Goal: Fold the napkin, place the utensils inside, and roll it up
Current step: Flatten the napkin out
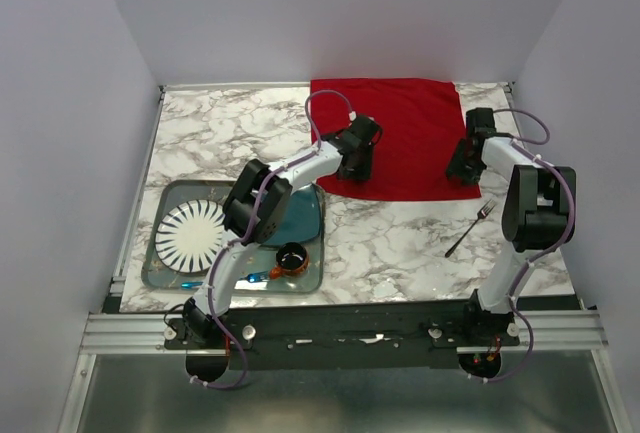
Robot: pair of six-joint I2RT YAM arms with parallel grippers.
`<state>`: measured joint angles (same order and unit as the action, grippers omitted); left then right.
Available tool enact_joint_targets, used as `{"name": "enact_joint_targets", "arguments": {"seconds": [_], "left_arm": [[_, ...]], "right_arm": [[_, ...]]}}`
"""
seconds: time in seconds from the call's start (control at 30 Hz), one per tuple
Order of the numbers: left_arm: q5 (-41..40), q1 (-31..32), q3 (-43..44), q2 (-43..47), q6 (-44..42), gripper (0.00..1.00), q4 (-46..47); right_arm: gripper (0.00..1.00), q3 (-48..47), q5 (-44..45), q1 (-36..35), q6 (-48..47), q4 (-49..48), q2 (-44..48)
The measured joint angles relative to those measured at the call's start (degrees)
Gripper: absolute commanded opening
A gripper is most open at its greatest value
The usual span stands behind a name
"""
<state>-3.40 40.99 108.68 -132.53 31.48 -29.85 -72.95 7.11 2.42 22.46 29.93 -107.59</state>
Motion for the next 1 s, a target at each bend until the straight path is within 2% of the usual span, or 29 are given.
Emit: {"name": "enact_joint_targets", "arguments": {"seconds": [0.33,0.57,0.77,0.93,1.0], "left_arm": [[7.21,0.92,-3.93,0.94,8.72,0.45,3.63],[10.99,5.55,-8.22,3.17,11.47,0.48,5.46],[11.56,8.22,-8.94,4.94,9.16,0.64,2.51],[11.04,7.72,-7.41,7.82,5.46,0.62,-0.28],[10.88,7.37,-8.63,10.75,4.28,0.61,-0.20]], "right_arm": [[0.47,2.40,-0.20,1.73,-0.07,0.37,0.02],[0.48,2.73,-1.97,3.19,-0.02,0.50,0.33],[0.50,1.03,0.50,4.81,-1.95,3.89,-0.09],[0.53,-2.16,1.68,5.09,-4.79,5.11,-0.61],[0.60,-2.21,1.92,5.07,-5.66,5.55,-0.31]]}}
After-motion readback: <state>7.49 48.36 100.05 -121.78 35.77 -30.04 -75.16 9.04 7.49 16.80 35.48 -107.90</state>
